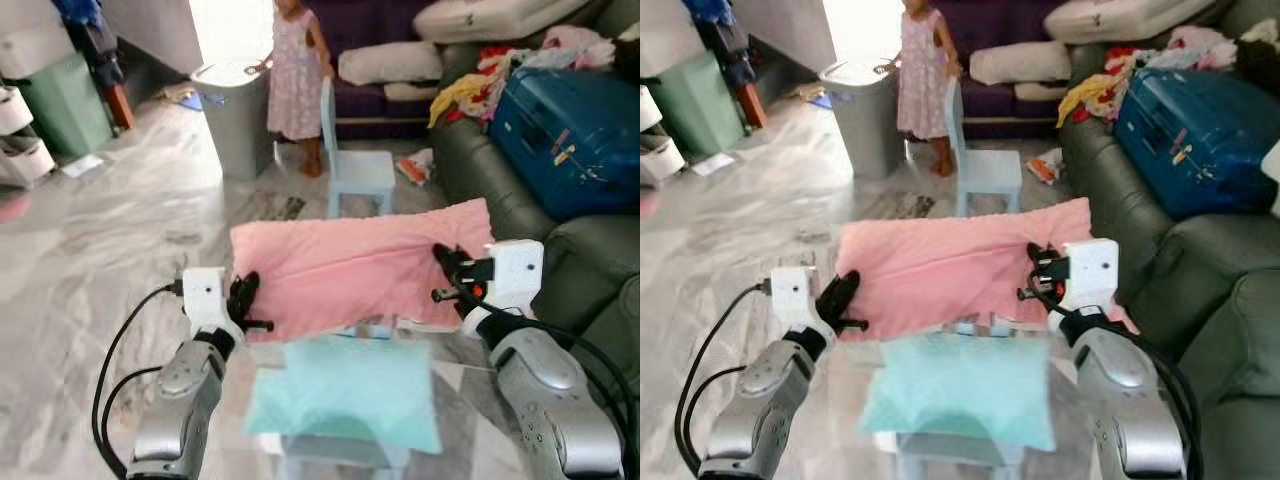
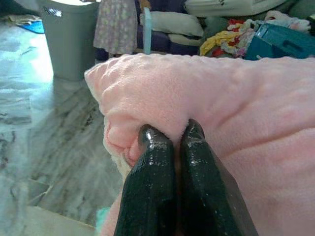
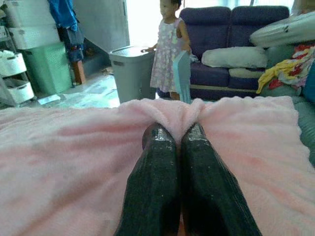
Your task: Move the pillow to the sofa
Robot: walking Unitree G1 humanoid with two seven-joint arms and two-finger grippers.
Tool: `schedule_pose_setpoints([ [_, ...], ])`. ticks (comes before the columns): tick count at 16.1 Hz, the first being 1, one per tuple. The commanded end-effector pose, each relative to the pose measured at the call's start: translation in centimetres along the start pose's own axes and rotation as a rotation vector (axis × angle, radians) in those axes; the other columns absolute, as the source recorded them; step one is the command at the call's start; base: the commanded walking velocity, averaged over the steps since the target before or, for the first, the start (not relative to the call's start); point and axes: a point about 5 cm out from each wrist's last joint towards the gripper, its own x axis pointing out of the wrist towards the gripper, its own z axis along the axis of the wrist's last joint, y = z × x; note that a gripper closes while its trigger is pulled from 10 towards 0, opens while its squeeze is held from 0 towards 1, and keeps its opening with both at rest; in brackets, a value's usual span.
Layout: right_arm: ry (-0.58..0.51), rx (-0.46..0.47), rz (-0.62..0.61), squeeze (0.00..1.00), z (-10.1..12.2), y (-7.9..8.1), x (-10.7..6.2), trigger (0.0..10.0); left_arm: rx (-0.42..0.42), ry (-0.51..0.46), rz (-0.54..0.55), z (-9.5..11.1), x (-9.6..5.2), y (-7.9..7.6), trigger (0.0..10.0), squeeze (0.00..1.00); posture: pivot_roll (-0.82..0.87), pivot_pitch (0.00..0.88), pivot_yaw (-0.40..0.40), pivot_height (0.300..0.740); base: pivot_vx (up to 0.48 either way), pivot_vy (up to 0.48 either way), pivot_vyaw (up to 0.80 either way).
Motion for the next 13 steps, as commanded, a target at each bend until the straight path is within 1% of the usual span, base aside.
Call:
schedule_pose_setpoints([
  [1,-0.04,0.002,0.015,0.0,0.84,0.57,0.13,10.0,0.024,-0.011,0.026,0.47,-0.25,0.99,10.0,0.0,-0.21,0.0,0.036,0.74,0.0,0.476,0.0],
  [2,-0.041,0.002,0.016,0.0,0.84,0.58,0.14,10.0,0.039,-0.018,0.026,0.56,-0.22,0.97,10.0,0.0,-0.21,0.0,0.036,0.74,0.0,0.0,0.0],
  [9,-0.042,-0.002,0.019,0.0,0.88,0.58,0.36,10.0,0.02,-0.013,-0.001,0.63,0.14,0.49,10.0,0.0,-0.21,0.0,0.037,0.74,0.0,0.0,0.0],
  [13,-0.04,-0.004,0.023,0.0,0.85,0.65,0.47,10.0,0.025,-0.011,-0.01,0.61,0.23,0.37,10.0,0.0,-0.21,0.0,0.037,0.74,0.0,0.0,0.0],
])
